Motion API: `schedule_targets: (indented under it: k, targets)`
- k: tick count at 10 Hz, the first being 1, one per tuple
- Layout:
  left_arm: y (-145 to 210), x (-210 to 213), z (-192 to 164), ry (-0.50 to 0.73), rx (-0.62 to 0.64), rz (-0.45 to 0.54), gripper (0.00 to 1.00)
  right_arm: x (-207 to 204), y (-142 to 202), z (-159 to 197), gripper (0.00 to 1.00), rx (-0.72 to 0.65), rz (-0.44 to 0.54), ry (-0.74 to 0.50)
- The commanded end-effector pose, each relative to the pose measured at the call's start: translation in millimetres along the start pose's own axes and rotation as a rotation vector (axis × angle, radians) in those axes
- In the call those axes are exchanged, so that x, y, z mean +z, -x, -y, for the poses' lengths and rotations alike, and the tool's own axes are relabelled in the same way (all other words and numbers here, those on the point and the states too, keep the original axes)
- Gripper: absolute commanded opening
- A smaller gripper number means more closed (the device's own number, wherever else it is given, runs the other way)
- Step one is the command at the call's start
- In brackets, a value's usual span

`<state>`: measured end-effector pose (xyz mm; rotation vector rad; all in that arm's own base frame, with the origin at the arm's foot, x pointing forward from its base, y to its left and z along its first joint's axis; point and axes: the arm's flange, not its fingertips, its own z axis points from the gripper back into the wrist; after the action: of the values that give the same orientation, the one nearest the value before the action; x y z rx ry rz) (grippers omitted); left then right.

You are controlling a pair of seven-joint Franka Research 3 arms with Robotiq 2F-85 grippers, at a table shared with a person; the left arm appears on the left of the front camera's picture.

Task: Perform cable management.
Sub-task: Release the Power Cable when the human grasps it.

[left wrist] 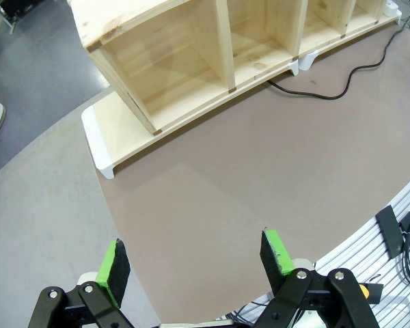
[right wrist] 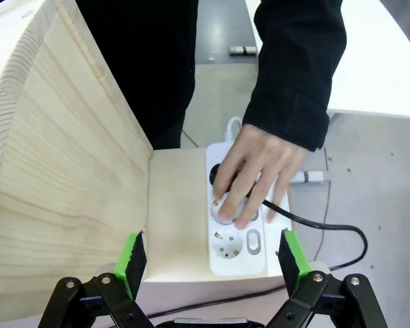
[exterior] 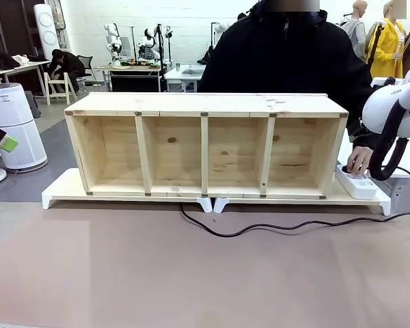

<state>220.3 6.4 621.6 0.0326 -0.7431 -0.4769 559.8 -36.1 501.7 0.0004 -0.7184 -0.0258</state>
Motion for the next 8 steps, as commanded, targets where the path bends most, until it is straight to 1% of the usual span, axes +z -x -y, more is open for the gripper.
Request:
schedule_targets:
  k: [1, 8]
  targets:
    - [-1.7, -1.7, -1.5, -0.006, 0.001, 0.009, 1.00, 0.0, 0.0, 1.0, 1.00, -0.005, -0.008, 0.001]
    - [-1.7, -1.7, -1.5, -0.006, 0.001, 0.009, 1.00, 0.0, 0.0, 1.0, 1.00, -0.005, -0.008, 0.001]
